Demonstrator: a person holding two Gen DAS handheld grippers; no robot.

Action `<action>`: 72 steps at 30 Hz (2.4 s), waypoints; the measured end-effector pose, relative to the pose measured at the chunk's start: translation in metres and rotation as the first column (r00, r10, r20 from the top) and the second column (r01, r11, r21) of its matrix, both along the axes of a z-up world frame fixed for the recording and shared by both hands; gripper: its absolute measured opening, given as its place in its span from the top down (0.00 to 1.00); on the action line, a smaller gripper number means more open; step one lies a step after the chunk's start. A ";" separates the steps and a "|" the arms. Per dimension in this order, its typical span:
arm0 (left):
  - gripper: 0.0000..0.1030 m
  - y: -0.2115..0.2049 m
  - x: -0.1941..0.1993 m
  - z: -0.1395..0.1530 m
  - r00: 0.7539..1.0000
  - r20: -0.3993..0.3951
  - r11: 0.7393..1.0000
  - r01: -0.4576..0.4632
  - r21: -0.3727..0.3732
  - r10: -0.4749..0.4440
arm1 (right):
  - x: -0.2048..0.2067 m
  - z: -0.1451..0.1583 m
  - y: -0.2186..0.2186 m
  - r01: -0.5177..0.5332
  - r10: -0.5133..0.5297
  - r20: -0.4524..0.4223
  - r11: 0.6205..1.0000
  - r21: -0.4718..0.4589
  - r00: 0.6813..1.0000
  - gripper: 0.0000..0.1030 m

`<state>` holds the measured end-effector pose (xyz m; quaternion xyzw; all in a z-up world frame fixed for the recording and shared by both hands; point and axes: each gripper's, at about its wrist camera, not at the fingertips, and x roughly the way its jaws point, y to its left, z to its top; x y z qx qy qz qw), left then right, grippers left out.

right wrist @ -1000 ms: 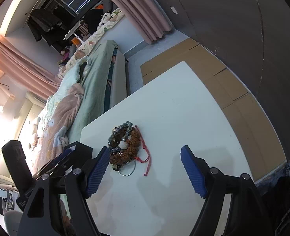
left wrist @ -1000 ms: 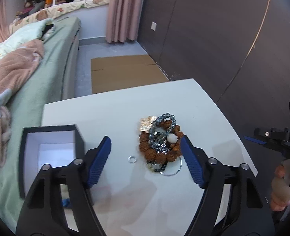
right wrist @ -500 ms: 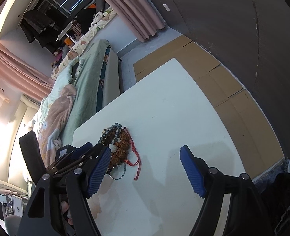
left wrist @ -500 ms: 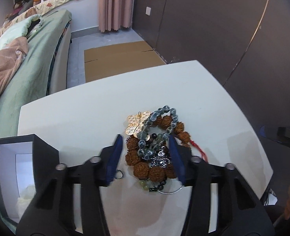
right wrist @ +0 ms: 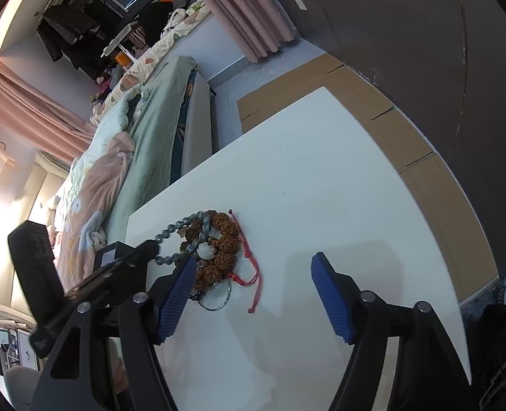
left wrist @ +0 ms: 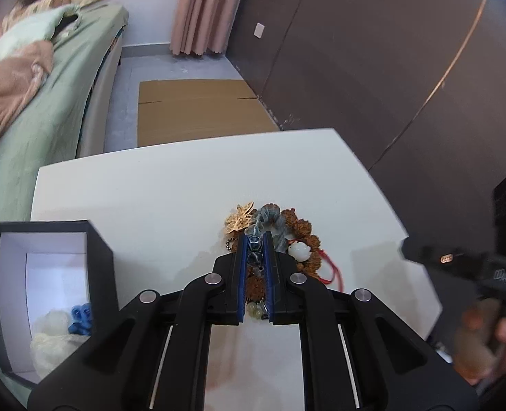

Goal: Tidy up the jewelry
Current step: 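Grasp the grey beaded bracelet with the left tool while the right tool grasps the brown bead bracelet, then drop the grey bracelet into the box with the left tool while the right tool drops the brown bracelet in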

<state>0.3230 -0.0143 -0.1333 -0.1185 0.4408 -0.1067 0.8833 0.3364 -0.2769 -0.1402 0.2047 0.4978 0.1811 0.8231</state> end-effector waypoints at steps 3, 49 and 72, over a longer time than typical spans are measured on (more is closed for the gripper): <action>0.91 0.011 -0.008 0.012 1.000 0.022 0.999 -0.004 -0.040 0.005 | 0.002 -0.003 0.007 -0.008 0.008 -0.011 1.000 0.010 1.000 0.40; 0.91 0.123 -0.090 0.083 0.976 0.133 0.980 -0.156 -0.126 0.173 | -0.020 0.027 0.075 -0.016 -0.018 0.132 0.968 0.249 0.991 0.77; 0.07 0.173 -0.103 0.087 0.932 0.130 0.940 -0.326 -0.095 0.337 | -0.038 0.052 0.167 -0.280 0.213 0.231 0.908 0.313 0.949 0.77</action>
